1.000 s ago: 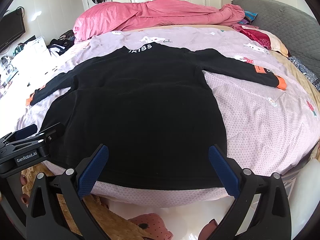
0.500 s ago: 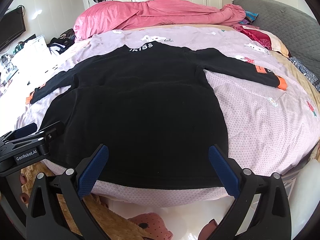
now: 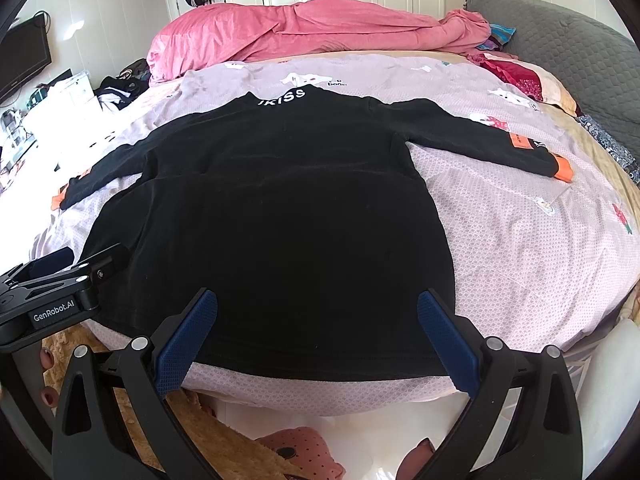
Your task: Fold small clothes
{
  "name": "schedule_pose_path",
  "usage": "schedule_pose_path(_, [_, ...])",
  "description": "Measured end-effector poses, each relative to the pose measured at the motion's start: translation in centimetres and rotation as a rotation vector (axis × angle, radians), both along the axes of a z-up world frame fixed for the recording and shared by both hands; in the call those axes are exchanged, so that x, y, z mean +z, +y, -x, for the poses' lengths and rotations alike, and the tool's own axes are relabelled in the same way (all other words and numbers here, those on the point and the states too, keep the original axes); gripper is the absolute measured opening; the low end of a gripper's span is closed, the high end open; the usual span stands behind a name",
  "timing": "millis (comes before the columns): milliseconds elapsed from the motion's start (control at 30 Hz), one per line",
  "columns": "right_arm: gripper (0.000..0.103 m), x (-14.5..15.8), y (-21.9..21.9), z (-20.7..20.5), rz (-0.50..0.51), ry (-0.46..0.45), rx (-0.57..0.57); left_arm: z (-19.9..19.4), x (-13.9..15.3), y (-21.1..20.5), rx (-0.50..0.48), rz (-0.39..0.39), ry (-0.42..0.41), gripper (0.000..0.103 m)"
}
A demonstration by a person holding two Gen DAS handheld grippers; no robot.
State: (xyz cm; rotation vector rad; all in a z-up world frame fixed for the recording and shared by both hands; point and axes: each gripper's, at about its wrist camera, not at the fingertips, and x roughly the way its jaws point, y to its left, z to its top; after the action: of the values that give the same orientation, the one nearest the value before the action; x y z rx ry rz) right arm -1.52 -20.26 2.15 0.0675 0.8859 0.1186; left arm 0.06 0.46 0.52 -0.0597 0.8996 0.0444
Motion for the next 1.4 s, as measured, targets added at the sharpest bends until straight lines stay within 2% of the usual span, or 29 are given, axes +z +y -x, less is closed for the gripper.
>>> schedule_pose_path(433, [0.099,0.4,-0.6,-1.0,-0.003,0.000,-0.012,-0.9,0.0,-0.4,-0.002,-0.010,0.006,0.094])
schedule_pose_path(733, [0.099,0.0,-2.2,-2.9,-0.022,0.018,-0.051,-3.0,0.1,-1.5,-0.021,-0.009,0.020,0.094])
schedule_pose_path(1033, [0.099,-0.5,-5.7,-5.9,-0.025,0.032,-0.134,-7.3,0.5,-2.5,-0.053,0.012,0.026,0.094])
schedule_pose_path(1400, [0.099,-1.1,-12.0,-10.5,-0.049,0.035,-0.266,-12.1,0.5,-3.4,-0.082,0.032,0.034,0.094])
